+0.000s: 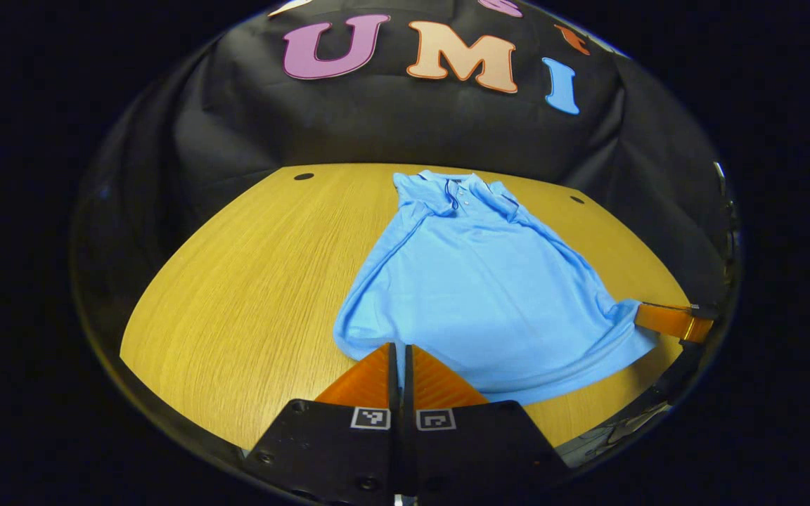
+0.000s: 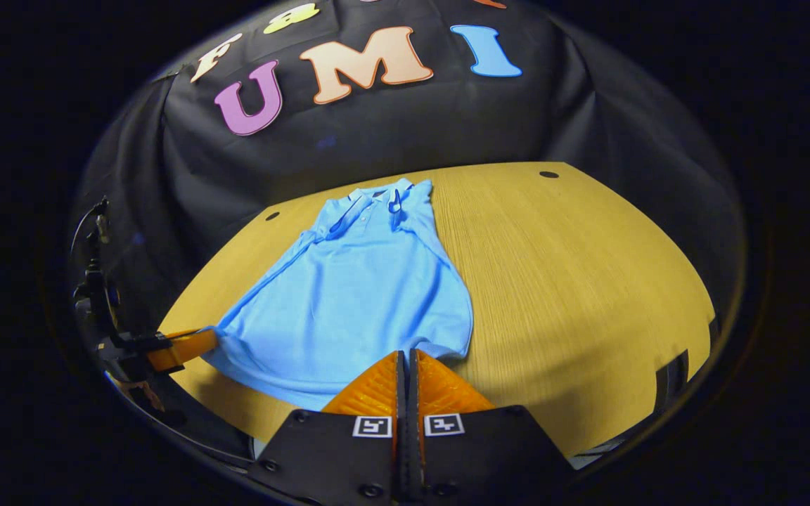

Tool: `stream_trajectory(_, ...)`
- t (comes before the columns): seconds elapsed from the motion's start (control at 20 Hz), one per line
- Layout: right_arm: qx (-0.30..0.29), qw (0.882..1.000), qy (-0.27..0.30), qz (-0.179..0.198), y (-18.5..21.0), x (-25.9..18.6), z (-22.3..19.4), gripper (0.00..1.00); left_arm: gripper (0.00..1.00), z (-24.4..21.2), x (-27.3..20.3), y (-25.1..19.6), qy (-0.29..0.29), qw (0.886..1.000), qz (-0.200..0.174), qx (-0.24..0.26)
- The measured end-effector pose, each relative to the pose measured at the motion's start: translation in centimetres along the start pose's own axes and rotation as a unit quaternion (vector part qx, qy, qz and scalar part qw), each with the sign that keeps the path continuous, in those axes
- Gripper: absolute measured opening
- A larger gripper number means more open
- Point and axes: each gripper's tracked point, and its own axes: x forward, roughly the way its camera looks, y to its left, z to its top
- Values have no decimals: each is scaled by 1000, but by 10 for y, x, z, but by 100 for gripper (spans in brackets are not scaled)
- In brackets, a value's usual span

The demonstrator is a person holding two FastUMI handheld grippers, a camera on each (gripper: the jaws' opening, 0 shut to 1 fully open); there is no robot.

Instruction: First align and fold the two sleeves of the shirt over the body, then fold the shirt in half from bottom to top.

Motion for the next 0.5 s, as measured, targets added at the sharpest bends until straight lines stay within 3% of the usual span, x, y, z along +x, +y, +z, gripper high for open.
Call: stream_trajectory(0.5,16,999,-45,12,17,73,117,2,0,113,70,4,-36,999,-20,-2)
